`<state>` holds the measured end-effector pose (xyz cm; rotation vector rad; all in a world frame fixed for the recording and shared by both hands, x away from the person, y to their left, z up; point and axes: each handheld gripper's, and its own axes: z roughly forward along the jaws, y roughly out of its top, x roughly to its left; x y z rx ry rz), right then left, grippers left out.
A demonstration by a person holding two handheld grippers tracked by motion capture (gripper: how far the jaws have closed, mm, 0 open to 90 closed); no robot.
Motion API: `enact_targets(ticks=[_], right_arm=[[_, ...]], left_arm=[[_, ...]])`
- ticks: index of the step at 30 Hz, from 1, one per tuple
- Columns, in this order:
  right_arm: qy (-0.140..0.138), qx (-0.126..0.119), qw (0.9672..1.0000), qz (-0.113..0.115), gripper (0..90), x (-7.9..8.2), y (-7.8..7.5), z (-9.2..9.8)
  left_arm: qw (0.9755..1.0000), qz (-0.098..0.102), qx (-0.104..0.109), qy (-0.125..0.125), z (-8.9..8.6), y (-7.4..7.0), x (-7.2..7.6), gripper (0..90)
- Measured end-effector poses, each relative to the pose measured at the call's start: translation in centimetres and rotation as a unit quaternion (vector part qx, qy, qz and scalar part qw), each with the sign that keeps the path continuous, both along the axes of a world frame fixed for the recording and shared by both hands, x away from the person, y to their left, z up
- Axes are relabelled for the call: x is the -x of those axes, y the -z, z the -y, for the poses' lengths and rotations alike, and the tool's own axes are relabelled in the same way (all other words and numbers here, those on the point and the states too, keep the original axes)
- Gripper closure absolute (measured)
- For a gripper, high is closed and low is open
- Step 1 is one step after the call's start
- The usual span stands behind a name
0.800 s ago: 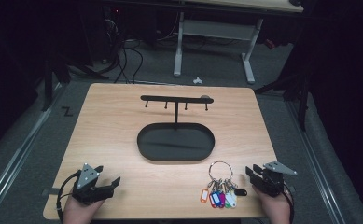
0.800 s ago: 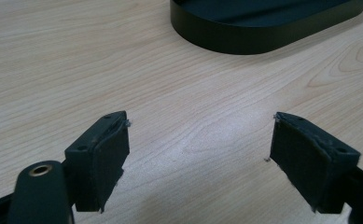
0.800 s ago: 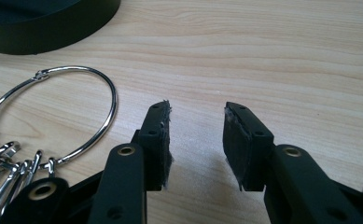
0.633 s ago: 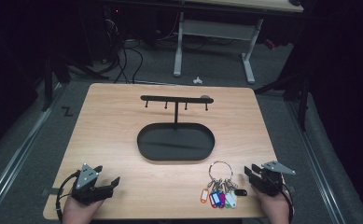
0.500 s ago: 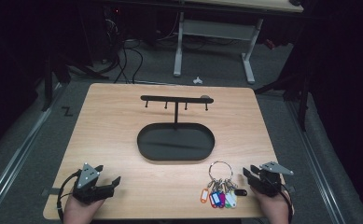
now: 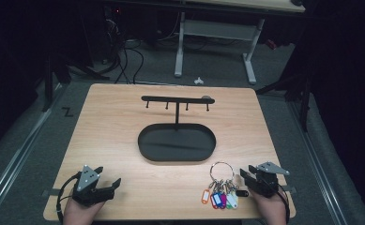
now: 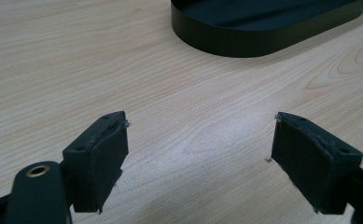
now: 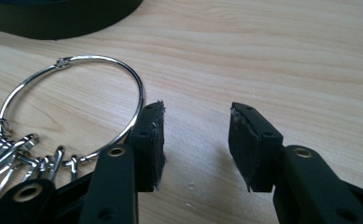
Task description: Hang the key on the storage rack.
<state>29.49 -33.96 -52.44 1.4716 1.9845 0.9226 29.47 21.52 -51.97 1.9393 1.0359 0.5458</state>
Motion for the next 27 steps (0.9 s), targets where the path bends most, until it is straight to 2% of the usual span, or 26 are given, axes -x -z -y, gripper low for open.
enact_targets(ticks=[2,5,8,13,17,19,20,23,27], right_arm=[[-0.003,0.006,1.0000,0.004,57.0,0.0,-0.2,-0.2],[0.000,0.000,1.0000,0.007,58.1,-0.1,-0.9,-0.6],[-0.006,0.012,0.9999,0.000,58.2,-0.5,-1.7,-0.8],[-0.012,0.032,0.9991,-0.027,58.9,-1.2,-2.7,-0.9],[-0.021,0.052,0.9961,-0.067,56.9,-1.7,-3.2,-1.1],[-0.032,0.056,0.9935,-0.094,50.3,-2.0,-3.3,-1.1],[-0.038,0.059,0.9922,-0.103,50.0,-2.2,-3.4,-1.1],[-0.050,0.070,0.9898,-0.113,47.8,-2.4,-3.9,-1.1],[-0.061,0.087,0.9836,-0.145,44.7,-3.0,-4.6,-1.3]], left_arm=[[1.0000,-0.001,0.001,0.000,0.0,0.0,0.0,18.7],[1.0000,0.001,0.001,0.002,0.1,-0.1,0.1,18.7],[1.0000,0.000,0.001,0.003,0.1,-0.1,0.1,18.5],[0.9999,-0.006,0.004,0.008,0.2,0.1,-0.1,17.9],[0.9999,-0.007,0.009,0.008,0.1,0.0,-0.2,17.9],[0.9999,-0.006,0.012,0.005,0.0,0.0,-0.1,17.9],[0.9999,-0.005,0.012,0.004,-0.1,0.0,0.0,17.9],[0.9999,-0.004,0.014,0.004,-0.1,-0.1,0.0,17.9],[0.9999,-0.005,0.011,0.006,0.0,-0.1,0.0,17.9]])
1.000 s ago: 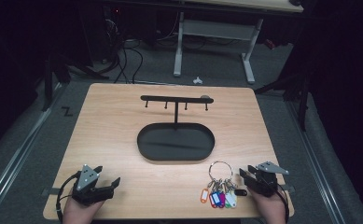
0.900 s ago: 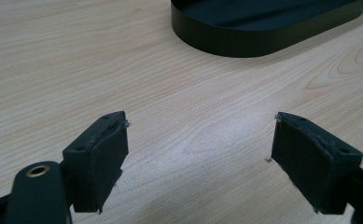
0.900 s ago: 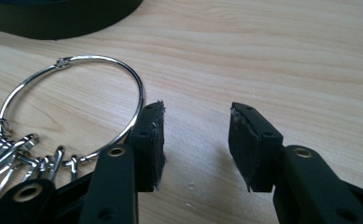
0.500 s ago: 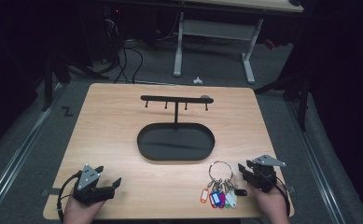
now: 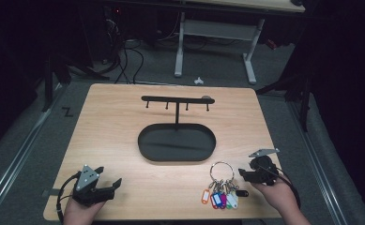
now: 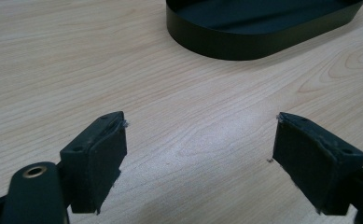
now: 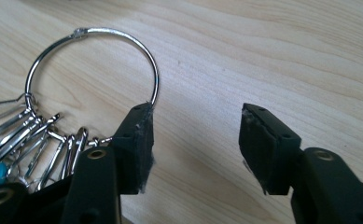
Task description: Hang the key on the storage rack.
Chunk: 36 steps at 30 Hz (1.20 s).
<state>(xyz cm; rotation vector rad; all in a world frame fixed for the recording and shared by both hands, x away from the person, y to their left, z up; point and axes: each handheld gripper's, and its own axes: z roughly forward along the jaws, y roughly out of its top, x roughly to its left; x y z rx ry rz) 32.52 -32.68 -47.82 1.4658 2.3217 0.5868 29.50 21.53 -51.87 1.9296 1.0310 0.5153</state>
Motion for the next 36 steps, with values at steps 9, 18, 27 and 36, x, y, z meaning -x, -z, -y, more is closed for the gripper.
enact_targets(ticks=[9,18,27,36], right_arm=[[-0.046,0.039,0.9968,-0.053,40.7,-1.1,-1.0,-1.9],[-0.079,0.072,0.9894,-0.098,38.1,-2.0,-0.6,-3.4],[-0.129,0.101,0.9758,-0.145,32.1,-3.0,-0.7,-4.2],[-0.180,0.132,0.9617,-0.159,32.7,-4.6,-0.6,-6.4]], left_arm=[[1.0000,-0.003,0.000,0.003,0.1,0.1,-0.2,17.9],[1.0000,-0.001,-0.001,0.004,0.0,0.0,-0.2,18.2],[1.0000,0.001,0.000,0.006,0.0,0.0,-0.2,18.7],[0.9999,-0.001,-0.002,0.011,0.1,0.0,-0.3,19.3]])
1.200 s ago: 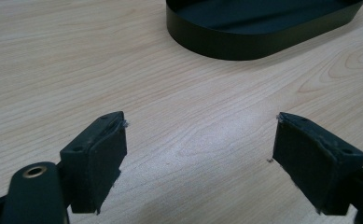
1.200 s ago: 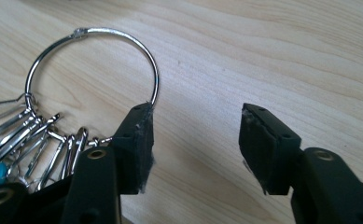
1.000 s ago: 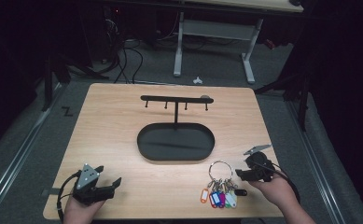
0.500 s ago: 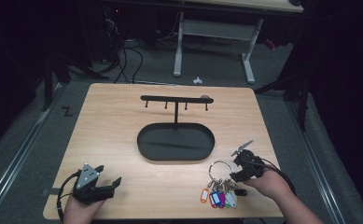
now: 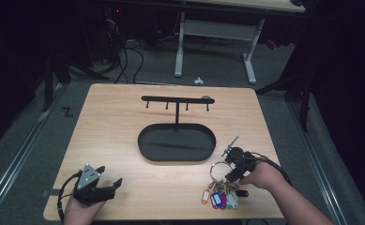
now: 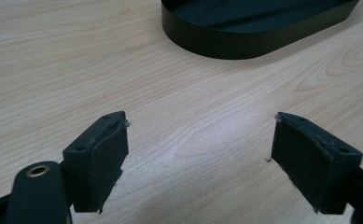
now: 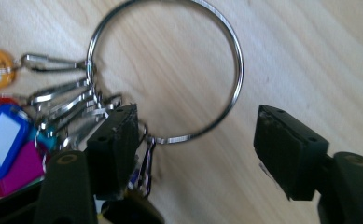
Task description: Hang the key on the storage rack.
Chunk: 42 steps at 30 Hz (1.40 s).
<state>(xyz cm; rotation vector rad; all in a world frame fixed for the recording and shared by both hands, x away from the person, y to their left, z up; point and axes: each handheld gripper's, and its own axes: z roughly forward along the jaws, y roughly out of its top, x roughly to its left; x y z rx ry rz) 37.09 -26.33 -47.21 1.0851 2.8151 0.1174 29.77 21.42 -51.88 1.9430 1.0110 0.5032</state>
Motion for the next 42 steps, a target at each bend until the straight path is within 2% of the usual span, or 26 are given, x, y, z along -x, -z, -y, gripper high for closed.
enact_targets(ticks=[6,8,10,13,15,17,19,24,25,31,34,35,38,40,42], right_arm=[[-0.010,0.003,0.9999,-0.004,35.7,-2.1,0.4,-1.6],[-0.015,-0.003,0.9999,-0.004,39.3,-2.7,0.4,-2.1],[-0.016,0.002,0.9999,0.000,44.0,-3.3,0.5,-2.4],[-0.014,0.004,0.9998,-0.009,49.4,-4.0,0.9,-2.6],[-0.023,0.011,0.9996,-0.010,52.5,-4.2,1.1,-2.9],[-0.029,0.007,0.9995,-0.012,56.2,-4.3,1.1,-3.2],[-0.042,0.024,0.9988,-0.008,58.5,-4.4,1.3,-3.5],[-0.049,0.025,0.9984,-0.011,62.5,-4.6,1.6,-3.8],[-0.048,0.027,0.9984,-0.012,70.4,-4.6,1.6,-3.7],[-0.032,0.034,0.9986,-0.023,84.4,-4.3,1.6,-2.9],[-0.027,0.038,0.9987,-0.024,85.5,-4.1,1.6,-2.4],[-0.017,0.031,0.9990,-0.027,85.5,-4.0,1.6,-2.0],[0.010,0.040,0.9986,-0.034,85.6,-3.5,1.5,-0.7],[0.022,0.039,0.9986,-0.028,88.3,-3.2,1.3,0.2],[0.029,0.032,0.9989,-0.020,83.6,-3.0,0.9,0.9]], left_arm=[[1.0000,0.000,0.000,0.002,0.0,0.0,0.0,19.7],[1.0000,0.000,-0.001,0.003,0.0,0.0,-0.1,19.8],[1.0000,0.000,0.000,0.003,-0.1,0.0,-0.1,20.0],[1.0000,0.000,0.001,0.003,-0.1,0.0,-0.1,20.0],[1.0000,0.000,0.002,0.003,-0.1,-0.1,0.0,20.1],[1.0000,0.000,0.003,0.003,-0.1,-0.1,0.0,20.2],[1.0000,-0.002,0.003,0.004,-0.1,-0.1,0.0,20.3],[1.0000,-0.003,0.001,0.007,0.0,0.0,0.0,20.5],[1.0000,-0.003,0.000,0.008,0.0,0.0,-0.1,20.5],[1.0000,-0.003,0.001,0.008,-0.1,0.0,0.0,20.7],[1.0000,-0.003,0.000,0.009,-0.1,0.0,0.0,20.8],[1.0000,-0.003,0.000,0.009,0.0,0.0,0.0,20.8],[1.0000,-0.003,0.001,0.009,0.1,0.0,0.0,20.9],[1.0000,-0.004,0.002,0.008,0.0,0.0,0.0,21.0],[1.0000,-0.004,0.002,0.007,-0.1,0.0,-0.1,21.1]])
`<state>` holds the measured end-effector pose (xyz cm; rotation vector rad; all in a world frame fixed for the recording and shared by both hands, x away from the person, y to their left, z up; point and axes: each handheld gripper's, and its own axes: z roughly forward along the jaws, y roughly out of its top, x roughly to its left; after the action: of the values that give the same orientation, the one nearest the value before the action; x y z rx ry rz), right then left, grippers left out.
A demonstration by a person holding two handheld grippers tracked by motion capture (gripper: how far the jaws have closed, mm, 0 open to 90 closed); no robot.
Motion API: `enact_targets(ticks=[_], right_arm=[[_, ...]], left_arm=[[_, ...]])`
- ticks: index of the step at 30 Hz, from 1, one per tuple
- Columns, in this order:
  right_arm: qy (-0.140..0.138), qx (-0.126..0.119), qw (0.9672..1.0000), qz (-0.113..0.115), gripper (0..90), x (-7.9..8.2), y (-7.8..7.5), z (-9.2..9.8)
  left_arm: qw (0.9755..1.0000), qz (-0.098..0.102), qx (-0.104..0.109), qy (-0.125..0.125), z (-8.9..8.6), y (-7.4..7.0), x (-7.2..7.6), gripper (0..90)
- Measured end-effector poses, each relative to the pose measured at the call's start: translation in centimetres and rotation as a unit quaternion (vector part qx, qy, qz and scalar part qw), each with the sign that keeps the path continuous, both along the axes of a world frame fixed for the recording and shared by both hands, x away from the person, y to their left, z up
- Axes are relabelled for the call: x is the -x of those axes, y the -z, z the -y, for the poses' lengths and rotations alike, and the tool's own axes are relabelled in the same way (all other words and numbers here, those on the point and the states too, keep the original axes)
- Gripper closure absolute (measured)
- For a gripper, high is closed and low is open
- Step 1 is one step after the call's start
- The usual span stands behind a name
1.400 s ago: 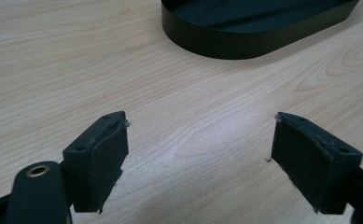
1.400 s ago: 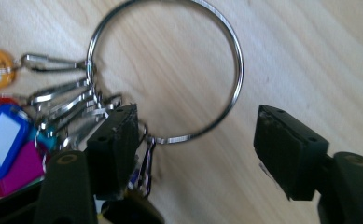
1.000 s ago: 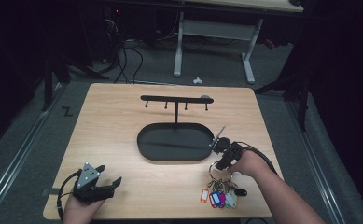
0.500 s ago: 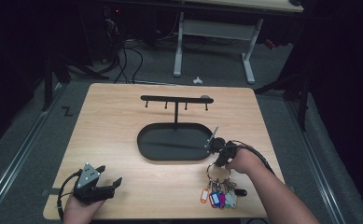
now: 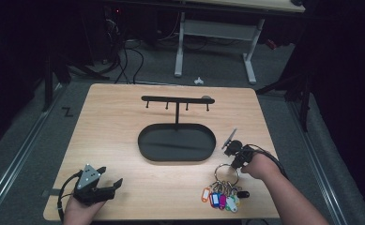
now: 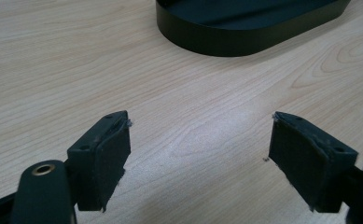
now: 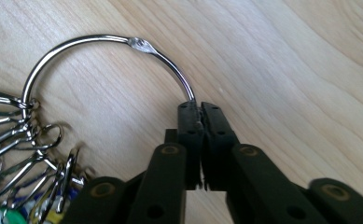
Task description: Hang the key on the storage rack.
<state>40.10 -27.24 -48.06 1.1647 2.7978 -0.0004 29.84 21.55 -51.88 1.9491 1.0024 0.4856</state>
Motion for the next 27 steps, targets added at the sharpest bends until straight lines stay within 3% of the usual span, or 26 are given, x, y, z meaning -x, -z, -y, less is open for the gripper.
enact_targets(ticks=[5,11,14,17,20,27], right_arm=[[0.001,-0.024,0.9997,0.011,67.9,0.1,-0.6,0.1],[-0.013,-0.016,0.9998,0.003,59.7,-0.6,0.6,-1.2],[-0.010,-0.020,0.9997,0.001,63.0,-1.0,0.7,-1.6],[-0.003,-0.027,0.9995,-0.015,72.7,-1.1,0.7,-1.6],[0.001,-0.016,0.9997,-0.020,83.9,-1.1,0.6,-1.6],[0.017,-0.015,0.9993,-0.029,85.8,-0.5,0.7,-1.0]], left_arm=[[1.0000,-0.001,0.000,0.001,0.1,0.0,0.0,21.5],[1.0000,-0.002,-0.001,0.002,0.1,0.1,0.0,21.6],[1.0000,-0.002,0.000,0.000,0.0,0.1,0.0,21.6],[1.0000,-0.002,0.001,0.000,-0.1,0.1,0.0,21.6],[1.0000,-0.002,0.001,0.000,-0.1,0.1,0.0,21.7],[1.0000,-0.001,0.001,0.000,0.0,0.0,0.2,21.8]])
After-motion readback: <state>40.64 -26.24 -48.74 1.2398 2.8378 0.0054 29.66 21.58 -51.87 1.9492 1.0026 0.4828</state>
